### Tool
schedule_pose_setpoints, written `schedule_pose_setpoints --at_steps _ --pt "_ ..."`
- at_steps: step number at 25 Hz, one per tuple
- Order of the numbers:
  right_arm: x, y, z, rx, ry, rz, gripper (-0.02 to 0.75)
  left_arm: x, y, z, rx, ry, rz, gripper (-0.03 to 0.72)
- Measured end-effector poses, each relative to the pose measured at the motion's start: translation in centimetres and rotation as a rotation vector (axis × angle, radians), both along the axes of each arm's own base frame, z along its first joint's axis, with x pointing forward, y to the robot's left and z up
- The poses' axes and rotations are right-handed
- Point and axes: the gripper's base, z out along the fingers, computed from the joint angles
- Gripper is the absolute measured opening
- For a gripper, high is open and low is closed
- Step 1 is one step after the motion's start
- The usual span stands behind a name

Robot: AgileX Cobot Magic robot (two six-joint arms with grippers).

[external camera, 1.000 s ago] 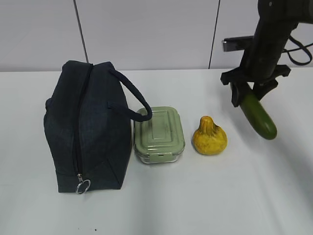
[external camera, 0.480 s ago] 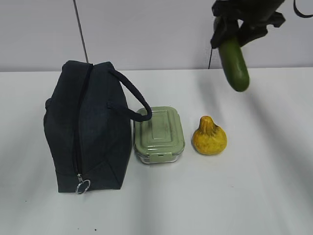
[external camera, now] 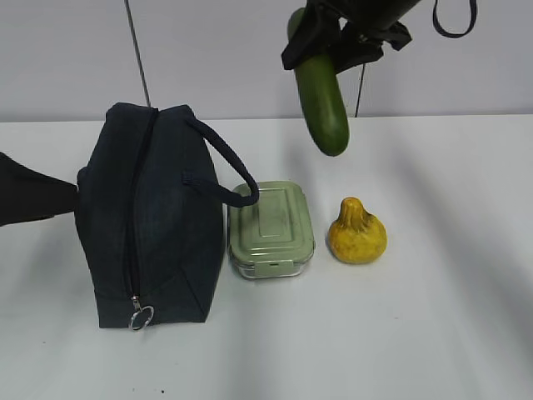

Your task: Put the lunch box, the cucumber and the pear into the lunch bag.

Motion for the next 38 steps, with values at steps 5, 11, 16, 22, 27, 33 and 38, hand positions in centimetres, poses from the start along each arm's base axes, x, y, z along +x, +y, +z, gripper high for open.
schedule_pose_setpoints --at_steps 5,11,16,22,27,33,38 --pt "-1.2 3.3 0.0 0.003 -0.002 0.083 0.387 2.0 -1.2 -2.1 0.039 0.078 -0.048 0.246" --pt "-2.9 7.3 0.3 0.044 -0.015 0.178 0.387 3.3 -1.3 -3.8 0.104 0.114 -0.033 0.186" --pt "-3.1 9.9 1.2 0.224 -0.079 0.196 0.387 3.5 -1.2 -4.1 0.110 0.119 -0.024 0.003" --pt "-2.4 13.9 -0.3 0.416 -0.127 0.219 0.386 3.6 -1.3 -4.0 0.085 0.121 -0.006 -0.012" --pt "-1.1 16.0 -4.4 0.487 -0.046 0.198 0.386 3.6 -1.3 -4.0 0.076 0.121 0.004 -0.012" --pt "0.3 16.5 -9.8 0.419 0.034 0.172 0.386 3.8 -1.2 -3.9 0.068 0.114 0.027 -0.013" --pt "0.7 15.7 -11.5 0.230 0.016 0.150 0.386 3.8 -1.2 -3.9 0.061 0.115 0.033 -0.013"
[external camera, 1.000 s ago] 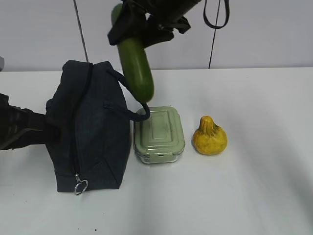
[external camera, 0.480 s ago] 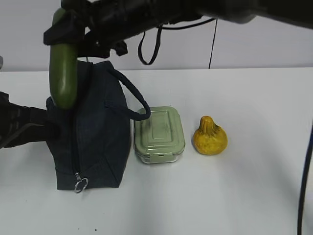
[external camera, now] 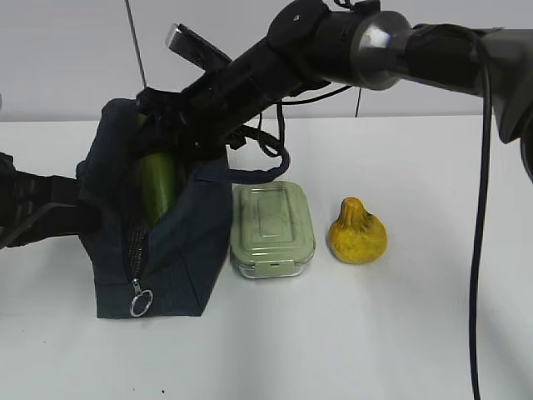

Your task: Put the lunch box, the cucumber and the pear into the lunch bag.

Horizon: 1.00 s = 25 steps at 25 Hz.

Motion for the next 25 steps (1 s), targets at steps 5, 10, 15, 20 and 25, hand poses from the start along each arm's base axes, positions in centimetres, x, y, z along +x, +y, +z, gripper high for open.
schedule_pose_setpoints --at_steps 5,10,15,20,25 --pt "0.3 -0.7 -0.8 -0.119 -0.016 -0.024 0.398 0.1 0.0 0.1 -0.016 0.001 0.012 -0.013" --pt "0.2 -0.5 -0.6 -0.085 -0.002 -0.024 0.577 0.1 0.0 0.1 -0.020 0.001 0.016 -0.013" --pt "-0.1 -0.1 0.7 -0.037 -0.007 0.026 0.619 0.1 0.0 0.1 -0.018 0.000 0.019 -0.013" --pt "0.5 -1.1 4.2 -0.057 -0.093 0.097 0.529 0.1 0.0 0.1 -0.018 -0.002 0.023 -0.013" --pt "0.6 -3.2 8.0 -0.235 -0.192 0.101 0.481 0.1 0.0 0.1 -0.017 -0.003 0.023 -0.013"
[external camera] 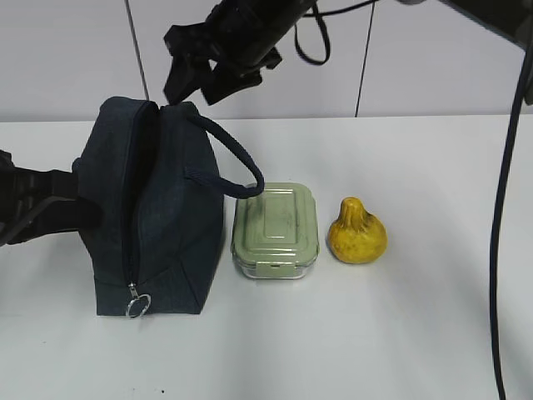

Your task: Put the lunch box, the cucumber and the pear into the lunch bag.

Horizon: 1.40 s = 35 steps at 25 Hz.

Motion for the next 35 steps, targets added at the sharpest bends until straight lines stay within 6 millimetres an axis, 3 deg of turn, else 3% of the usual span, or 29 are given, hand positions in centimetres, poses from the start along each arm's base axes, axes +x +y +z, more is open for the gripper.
schedule_pose_setpoints --at_steps 8,12,17,21,25,30,35 --pt "0.1 -4.2 5.1 -0.315 -0.233 -0.212 0.373 0.0 0.0 0.0 0.000 0.000 0.000 -0.014" --pt "-1.5 -6.0 8.2 -0.374 -0.302 -0.274 0.365 0.0 0.0 0.0 0.000 0.000 0.000 -0.013" --pt "-4.7 -8.3 9.9 -0.438 -0.281 -0.337 0.363 0.0 0.0 0.0 0.000 0.000 0.000 -0.013" --pt "-7.2 -9.9 8.8 -0.504 -0.202 -0.378 0.363 0.0 0.0 0.0 -0.002 0.002 -0.003 -0.013" --pt "-8.4 -10.5 5.7 -0.568 -0.097 -0.365 0.363 -0.1 -0.1 0.0 -0.007 0.007 -0.010 -0.013" --pt "-8.5 -10.6 1.8 -0.642 0.006 -0.331 0.363 -0.1 -0.1 0.0 -0.008 0.008 -0.012 -0.013" --pt "-7.0 -9.9 -1.9 -0.702 0.069 -0.288 0.372 -0.1 -0.1 0.0 -0.009 0.009 -0.013 -0.013"
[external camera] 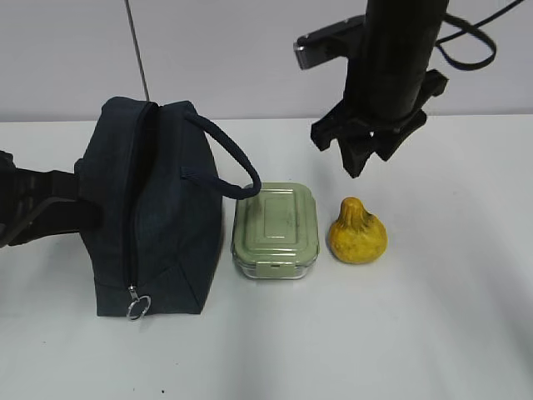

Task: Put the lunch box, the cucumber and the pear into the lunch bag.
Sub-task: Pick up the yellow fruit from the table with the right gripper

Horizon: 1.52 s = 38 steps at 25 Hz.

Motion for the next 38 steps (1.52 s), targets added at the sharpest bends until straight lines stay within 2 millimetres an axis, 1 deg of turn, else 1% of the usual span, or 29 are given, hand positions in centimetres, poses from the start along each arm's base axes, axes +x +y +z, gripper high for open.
schedule_pose_setpoints --at_steps 2,5,7,12,16,19,24,31,34,38 --pt "0.6 0.2 -1.6 -0.022 0.033 0.019 0.408 0.0 0.0 0.0 0.000 0.000 -0.001 -0.013" --pt "1.3 0.6 -3.9 -0.044 0.081 0.020 0.496 0.0 0.0 0.0 -0.001 0.000 0.000 -0.013" --pt "1.7 0.8 -5.2 -0.051 0.098 0.022 0.536 0.0 0.0 0.0 -0.001 0.000 0.000 -0.013" --pt "2.5 1.1 -7.7 -0.073 0.125 0.027 0.556 0.0 0.0 0.0 -0.001 0.000 0.000 -0.013" --pt "3.0 1.0 -8.9 -0.102 0.117 0.029 0.553 0.0 0.0 0.0 -0.001 0.000 0.000 -0.013" --pt "3.2 1.1 -9.0 -0.100 0.104 0.031 0.515 0.0 0.0 0.0 -0.001 0.000 0.000 -0.013" --pt "3.4 1.2 -9.0 -0.086 0.072 0.034 0.414 0.0 0.0 0.0 -0.001 0.000 0.000 -0.013" --pt "3.4 1.2 -9.0 -0.088 0.078 0.032 0.286 0.0 0.0 0.0 -0.001 0.000 0.000 -0.014" --pt "3.4 1.2 -9.0 -0.089 0.079 0.032 0.257 0.0 0.0 0.0 -0.001 0.000 0.000 -0.014" --pt "3.3 1.2 -9.0 -0.093 0.086 0.028 0.239 0.0 0.0 0.0 -0.001 0.000 0.000 -0.014"
